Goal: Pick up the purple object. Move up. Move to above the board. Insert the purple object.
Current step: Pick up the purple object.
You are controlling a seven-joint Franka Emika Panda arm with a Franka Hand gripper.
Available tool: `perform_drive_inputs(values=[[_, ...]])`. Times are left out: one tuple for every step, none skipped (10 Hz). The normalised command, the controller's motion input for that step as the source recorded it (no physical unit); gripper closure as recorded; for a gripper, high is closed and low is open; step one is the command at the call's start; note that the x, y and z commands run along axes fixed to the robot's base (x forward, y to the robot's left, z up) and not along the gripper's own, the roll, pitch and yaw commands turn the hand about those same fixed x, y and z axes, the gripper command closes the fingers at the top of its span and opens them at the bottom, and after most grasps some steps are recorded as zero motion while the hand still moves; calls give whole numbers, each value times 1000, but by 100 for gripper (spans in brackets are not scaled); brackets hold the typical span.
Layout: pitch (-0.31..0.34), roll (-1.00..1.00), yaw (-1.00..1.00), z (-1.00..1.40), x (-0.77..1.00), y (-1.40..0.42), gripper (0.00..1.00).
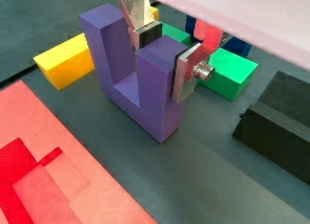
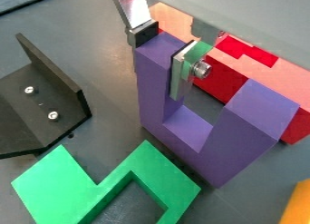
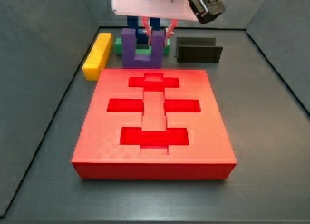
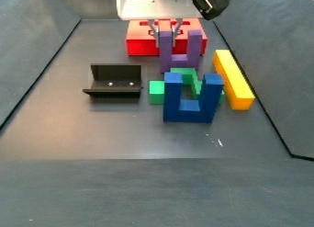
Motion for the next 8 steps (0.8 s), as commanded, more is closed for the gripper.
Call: perform_drive_inputs(values=[[0, 0, 0, 0, 0, 0, 100], [0, 0, 0, 0, 0, 0, 100], [0, 0, 0, 0, 0, 0, 100], [0, 0, 0, 0, 0, 0, 100], [0, 0, 0, 0, 0, 0, 100], [0, 0, 0, 0, 0, 0, 100], [0, 0, 0, 0, 0, 0, 100], [0, 0, 0, 0, 0, 0, 100]])
